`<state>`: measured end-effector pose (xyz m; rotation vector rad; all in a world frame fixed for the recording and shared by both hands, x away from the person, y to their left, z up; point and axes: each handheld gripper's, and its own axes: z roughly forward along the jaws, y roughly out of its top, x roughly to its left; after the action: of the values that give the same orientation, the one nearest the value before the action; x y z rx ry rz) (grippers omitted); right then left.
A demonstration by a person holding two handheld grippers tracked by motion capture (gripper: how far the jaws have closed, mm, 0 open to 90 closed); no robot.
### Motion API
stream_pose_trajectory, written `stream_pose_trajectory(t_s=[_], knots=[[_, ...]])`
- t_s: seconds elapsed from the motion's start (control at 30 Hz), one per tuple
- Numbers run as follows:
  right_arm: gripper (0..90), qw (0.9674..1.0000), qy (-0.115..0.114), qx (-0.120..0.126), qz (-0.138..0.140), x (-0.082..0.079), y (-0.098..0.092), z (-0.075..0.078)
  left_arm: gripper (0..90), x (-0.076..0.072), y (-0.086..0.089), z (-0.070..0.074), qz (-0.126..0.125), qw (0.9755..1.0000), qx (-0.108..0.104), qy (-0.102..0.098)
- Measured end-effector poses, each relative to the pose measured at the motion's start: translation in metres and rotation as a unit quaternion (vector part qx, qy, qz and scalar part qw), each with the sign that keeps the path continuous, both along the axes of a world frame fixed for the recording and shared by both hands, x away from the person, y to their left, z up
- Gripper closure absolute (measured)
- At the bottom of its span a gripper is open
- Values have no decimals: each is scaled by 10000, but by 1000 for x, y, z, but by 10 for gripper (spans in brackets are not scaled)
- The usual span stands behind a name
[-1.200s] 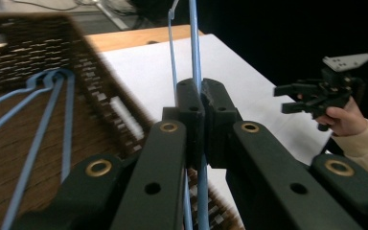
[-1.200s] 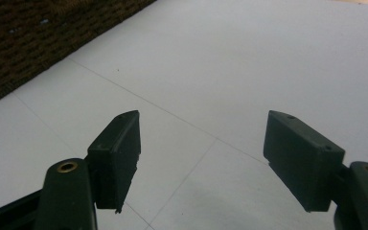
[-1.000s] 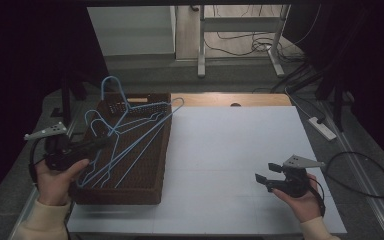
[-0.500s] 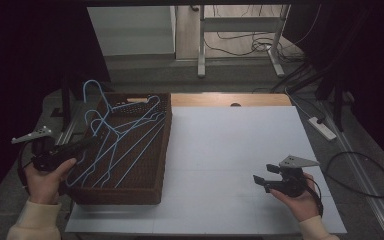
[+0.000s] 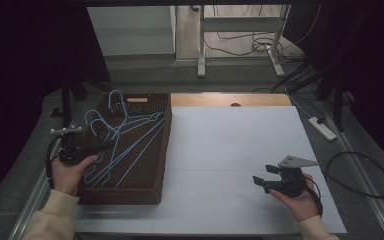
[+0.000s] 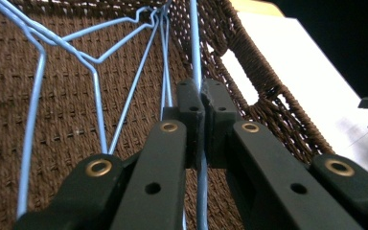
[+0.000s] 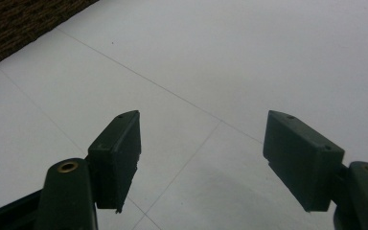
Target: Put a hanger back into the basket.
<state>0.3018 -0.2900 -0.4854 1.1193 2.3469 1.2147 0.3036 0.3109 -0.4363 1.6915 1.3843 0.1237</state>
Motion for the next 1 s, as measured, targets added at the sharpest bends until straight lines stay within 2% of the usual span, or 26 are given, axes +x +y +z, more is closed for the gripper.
stream_pose_trajectory(t_s=[0.07,0.13,0.17,0.23,0.27,0.33,0.4,0.47,0.57,0.6,0.67,0.73,0.83,0.93,1.0], knots=[[296,10000,0,2,11,0,0,0,869,6,-3,-3,4,9998,112,192],[296,10000,2,-3,16,0,1,0,868,11,-3,-6,-35,9989,138,448],[296,10000,8,-4,16,0,1,0,866,14,-3,-8,-94,9978,219,616],[296,10000,15,-8,16,0,1,0,857,19,-4,-12,-244,9941,387,981],[296,10000,22,-11,13,0,1,0,847,22,-7,-14,-268,9923,518,1089],[296,10000,29,-23,14,0,1,0,790,24,-9,-14,-259,9911,670,1120],[296,10000,33,-34,15,0,1,0,684,23,-12,-11,-157,9915,863,963],[296,10000,31,-25,14,-1,1,1,569,20,-11,-6,-52,9936,854,742],[296,10000,18,-21,13,-1,1,1,457,10,-8,5,63,9968,772,217],[296,10000,16,-24,13,-1,1,1,433,5,-8,10,56,9972,750,4],[296,10000,15,-30,16,-1,1,1,394,-4,-8,18,-1,9971,702,-288],[296,10000,4,-27,23,0,0,1,364,-15,-11,24,-117,9960,682,-571],[294,10000,-10,0,-7,1,-2,1,330,-30,-19,26,-354,9934,682,-847],[291,10000,-26,33,-6,2,-4,1,312,-46,-29,25,-572,9895,755,-1094],[291,10000,-50,57,1,2,-6,2,307,-57,-37,23,-710,9872,694,-1248]])
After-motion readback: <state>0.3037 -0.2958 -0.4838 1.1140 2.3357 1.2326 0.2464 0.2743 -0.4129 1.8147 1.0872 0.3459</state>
